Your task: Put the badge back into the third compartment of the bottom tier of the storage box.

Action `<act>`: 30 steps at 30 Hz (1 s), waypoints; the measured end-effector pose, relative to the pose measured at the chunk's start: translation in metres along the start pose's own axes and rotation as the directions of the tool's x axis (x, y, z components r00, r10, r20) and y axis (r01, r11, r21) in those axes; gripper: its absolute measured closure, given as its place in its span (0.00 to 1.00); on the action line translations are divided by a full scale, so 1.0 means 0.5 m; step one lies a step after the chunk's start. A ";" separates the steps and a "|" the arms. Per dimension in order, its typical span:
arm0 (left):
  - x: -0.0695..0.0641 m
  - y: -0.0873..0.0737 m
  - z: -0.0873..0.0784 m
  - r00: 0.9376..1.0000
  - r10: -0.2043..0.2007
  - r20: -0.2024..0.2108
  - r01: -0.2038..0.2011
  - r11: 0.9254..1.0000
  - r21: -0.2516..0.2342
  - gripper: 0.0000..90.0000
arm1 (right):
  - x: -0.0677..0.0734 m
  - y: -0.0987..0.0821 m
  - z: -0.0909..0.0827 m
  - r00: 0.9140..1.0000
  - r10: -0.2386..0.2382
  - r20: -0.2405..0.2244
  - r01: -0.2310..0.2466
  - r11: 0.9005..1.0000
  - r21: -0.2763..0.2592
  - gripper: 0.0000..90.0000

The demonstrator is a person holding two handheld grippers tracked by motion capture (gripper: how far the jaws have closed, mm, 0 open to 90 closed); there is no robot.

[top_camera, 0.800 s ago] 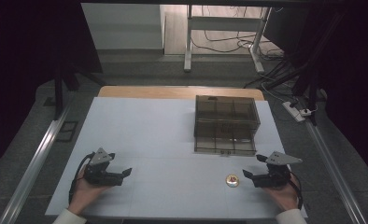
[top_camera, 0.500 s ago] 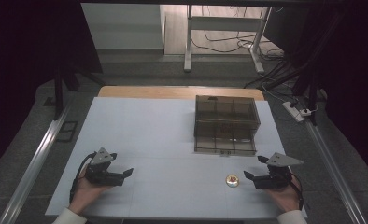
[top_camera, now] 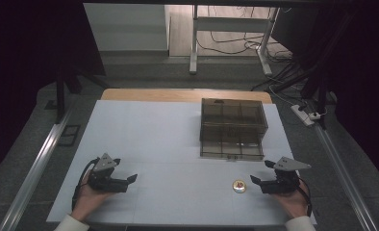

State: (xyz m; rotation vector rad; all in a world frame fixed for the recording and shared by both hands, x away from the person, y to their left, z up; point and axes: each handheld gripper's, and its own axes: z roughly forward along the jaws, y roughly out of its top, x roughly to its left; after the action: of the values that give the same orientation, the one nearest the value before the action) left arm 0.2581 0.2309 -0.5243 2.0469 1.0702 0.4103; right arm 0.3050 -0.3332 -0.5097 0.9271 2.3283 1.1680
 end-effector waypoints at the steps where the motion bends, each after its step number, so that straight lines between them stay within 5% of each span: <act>1: 0.001 0.000 0.001 1.000 -0.001 -0.004 0.001 1.000 0.000 0.11 | -0.001 0.000 0.000 1.000 -0.001 0.007 0.001 1.000 0.009 0.16; 18: 0.006 0.002 0.002 1.000 -0.007 -0.009 0.007 1.000 -0.003 0.12 | 0.002 0.004 -0.003 0.999 0.032 0.000 -0.032 0.999 -0.016 0.16; 30: 0.005 0.002 0.000 1.000 -0.005 0.003 0.005 1.000 -0.002 0.12 | 0.017 0.019 -0.008 1.000 0.010 0.002 -0.010 1.000 -0.026 0.16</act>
State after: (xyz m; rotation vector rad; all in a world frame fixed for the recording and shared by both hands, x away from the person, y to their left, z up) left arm 0.2600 0.2325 -0.5238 2.0417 1.0723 0.4058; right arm 0.3004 -0.3254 -0.4998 0.9320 2.3040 1.1978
